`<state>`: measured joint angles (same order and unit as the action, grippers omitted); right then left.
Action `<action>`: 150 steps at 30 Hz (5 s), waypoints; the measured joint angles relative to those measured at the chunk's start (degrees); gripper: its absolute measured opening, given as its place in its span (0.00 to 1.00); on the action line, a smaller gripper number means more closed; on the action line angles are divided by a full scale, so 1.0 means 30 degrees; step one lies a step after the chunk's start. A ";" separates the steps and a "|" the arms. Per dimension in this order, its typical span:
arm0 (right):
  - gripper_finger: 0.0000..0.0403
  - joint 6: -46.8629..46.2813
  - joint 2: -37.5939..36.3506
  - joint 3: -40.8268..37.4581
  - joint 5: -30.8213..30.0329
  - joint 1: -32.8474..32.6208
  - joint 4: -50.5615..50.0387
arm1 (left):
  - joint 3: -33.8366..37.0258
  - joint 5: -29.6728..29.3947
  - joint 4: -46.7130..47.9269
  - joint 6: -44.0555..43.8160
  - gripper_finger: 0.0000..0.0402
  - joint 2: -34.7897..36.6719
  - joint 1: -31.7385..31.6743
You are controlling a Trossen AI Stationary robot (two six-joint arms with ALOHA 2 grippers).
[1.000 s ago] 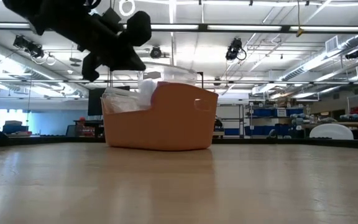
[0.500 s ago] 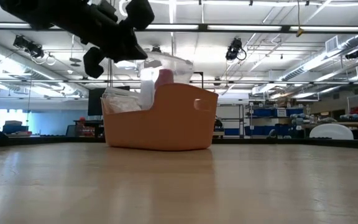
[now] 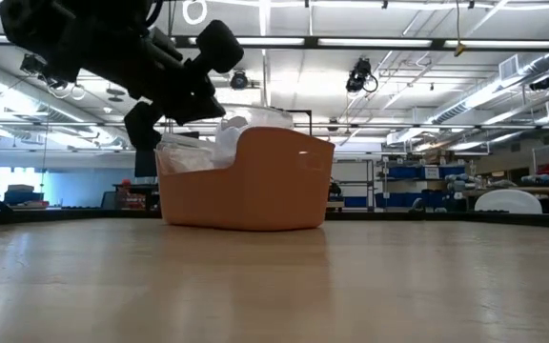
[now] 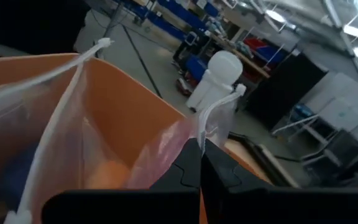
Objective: Roll bandage
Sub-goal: Put the transparent zip bag inside the basket
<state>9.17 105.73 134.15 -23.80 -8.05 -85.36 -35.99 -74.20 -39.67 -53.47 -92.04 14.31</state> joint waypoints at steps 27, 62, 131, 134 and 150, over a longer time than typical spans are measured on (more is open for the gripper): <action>0.40 0.0321 0.0000 0.0000 -0.0011 0.0036 0.0073 | -0.1970 0.5371 -0.3281 0.8334 0.00 -0.1651 0.0611; 0.40 0.0088 0.0000 0.0000 0.0404 0.0036 0.0282 | -0.1983 0.4813 1.0015 1.6356 0.04 0.1779 0.0479; 0.01 1.0506 0.0029 -1.3967 0.6510 0.6028 1.7522 | -0.1989 0.8206 1.7794 1.3231 0.30 1.2332 0.2861; 0.01 1.1065 0.0029 -1.3967 0.7348 0.6678 1.8175 | -0.1989 0.8206 1.7794 1.3189 0.30 1.2325 0.2861; 0.14 0.9016 0.1610 -1.3981 0.8684 0.7504 1.7704 | -0.0928 0.8134 1.7515 1.2450 0.30 1.2325 0.2854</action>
<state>36.22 110.56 92.20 2.25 14.46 -32.25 -38.77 -49.80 12.88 -16.12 -55.07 22.87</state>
